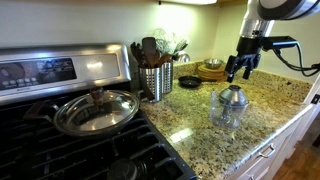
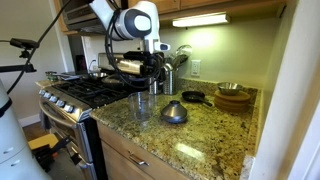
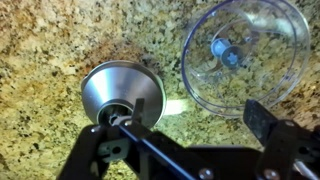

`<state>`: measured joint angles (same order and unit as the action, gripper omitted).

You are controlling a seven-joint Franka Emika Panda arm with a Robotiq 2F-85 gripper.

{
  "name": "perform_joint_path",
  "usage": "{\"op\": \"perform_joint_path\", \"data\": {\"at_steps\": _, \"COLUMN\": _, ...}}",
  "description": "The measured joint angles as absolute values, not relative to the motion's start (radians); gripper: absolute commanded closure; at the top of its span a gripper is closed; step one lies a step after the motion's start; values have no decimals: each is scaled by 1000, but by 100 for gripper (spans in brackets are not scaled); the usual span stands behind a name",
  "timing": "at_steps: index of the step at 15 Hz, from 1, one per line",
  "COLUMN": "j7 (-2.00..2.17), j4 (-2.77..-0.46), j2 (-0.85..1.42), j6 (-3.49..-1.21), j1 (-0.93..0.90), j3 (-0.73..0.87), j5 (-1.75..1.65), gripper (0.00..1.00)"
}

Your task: Pick the lid on the counter and place it on the food processor

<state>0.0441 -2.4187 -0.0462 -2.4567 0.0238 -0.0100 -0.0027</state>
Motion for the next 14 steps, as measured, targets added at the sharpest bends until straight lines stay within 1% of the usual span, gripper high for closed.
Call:
{"op": "perform_joint_path", "data": {"at_steps": 7, "j7": 83, "j4": -2338, "j2": 34, "j6": -2479, "j1": 53, "j3": 39, "j5": -57, "gripper": 0}}
{"op": "perform_joint_path", "data": {"at_steps": 14, "j7": 40, "j4": -2228, "j2": 175, "j6": -2479, "j1": 72, "j3": 67, "j5": -51, "gripper": 0}}
